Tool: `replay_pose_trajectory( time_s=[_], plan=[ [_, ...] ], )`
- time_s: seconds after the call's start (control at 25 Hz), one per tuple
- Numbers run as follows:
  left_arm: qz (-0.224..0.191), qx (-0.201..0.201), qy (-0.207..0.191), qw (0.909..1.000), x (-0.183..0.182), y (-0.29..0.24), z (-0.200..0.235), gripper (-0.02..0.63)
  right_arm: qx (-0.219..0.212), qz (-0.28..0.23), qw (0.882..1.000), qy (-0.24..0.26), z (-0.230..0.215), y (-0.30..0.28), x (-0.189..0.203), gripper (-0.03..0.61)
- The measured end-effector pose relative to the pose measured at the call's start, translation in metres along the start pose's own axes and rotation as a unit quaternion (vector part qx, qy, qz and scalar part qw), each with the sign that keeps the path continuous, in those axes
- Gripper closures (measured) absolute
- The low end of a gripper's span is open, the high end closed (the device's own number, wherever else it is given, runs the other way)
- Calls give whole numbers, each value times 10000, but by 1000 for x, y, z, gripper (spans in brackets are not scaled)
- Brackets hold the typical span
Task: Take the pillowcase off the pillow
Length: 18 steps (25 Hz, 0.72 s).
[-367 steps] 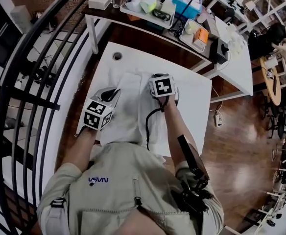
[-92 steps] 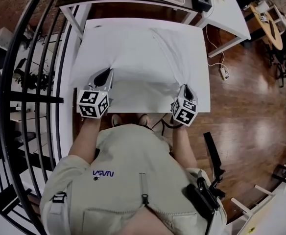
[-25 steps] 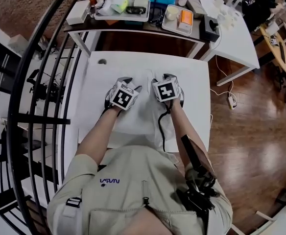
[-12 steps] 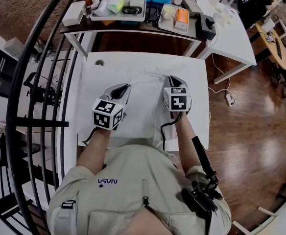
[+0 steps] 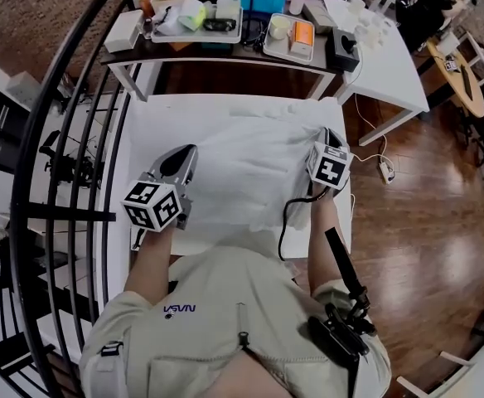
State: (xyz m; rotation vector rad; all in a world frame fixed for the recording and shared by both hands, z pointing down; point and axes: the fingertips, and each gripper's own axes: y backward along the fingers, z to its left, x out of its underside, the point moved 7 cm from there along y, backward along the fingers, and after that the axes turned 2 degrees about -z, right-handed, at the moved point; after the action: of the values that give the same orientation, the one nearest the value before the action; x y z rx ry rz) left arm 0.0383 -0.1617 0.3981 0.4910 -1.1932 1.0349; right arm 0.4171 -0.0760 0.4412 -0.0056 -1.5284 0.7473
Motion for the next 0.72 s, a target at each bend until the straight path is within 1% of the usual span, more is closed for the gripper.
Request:
replay_pose_trajectory(
  time_s=[0.08,0.2,0.36,0.44,0.48,0.56,0.6,0.68,0.72],
  plan=[
    [88,-5,-19,10000,9,-4,1,604,37,225,9997,-102,-6,-5,20,568],
    [402,-67,-267,9988,34,-26,10,604,-202,439,9988,12,-3,-14,42,568],
    [853,-154,-760,9933,64,-64,24,601,-685,226,9972,176,14,-15,44,553],
    [886,-166,-908,9918,66,-75,26,598,-899,87,9958,130,22,-10,40,500],
    [872,-141,-962,9914,65,-79,26,595,-996,0,9950,74,25,-5,38,483],
    [810,-48,-1089,9907,61,-83,23,572,-1127,-197,9934,-45,30,7,35,455],
    [783,0,-1195,9897,58,-82,19,541,-1167,-286,9927,-103,33,15,35,449],
    [774,99,-1492,9857,55,-74,8,446,-1191,-429,9917,-212,37,35,38,449],
    [797,170,-1657,9828,54,-68,1,421,-1171,-494,9915,-263,39,46,41,449]
  ],
)
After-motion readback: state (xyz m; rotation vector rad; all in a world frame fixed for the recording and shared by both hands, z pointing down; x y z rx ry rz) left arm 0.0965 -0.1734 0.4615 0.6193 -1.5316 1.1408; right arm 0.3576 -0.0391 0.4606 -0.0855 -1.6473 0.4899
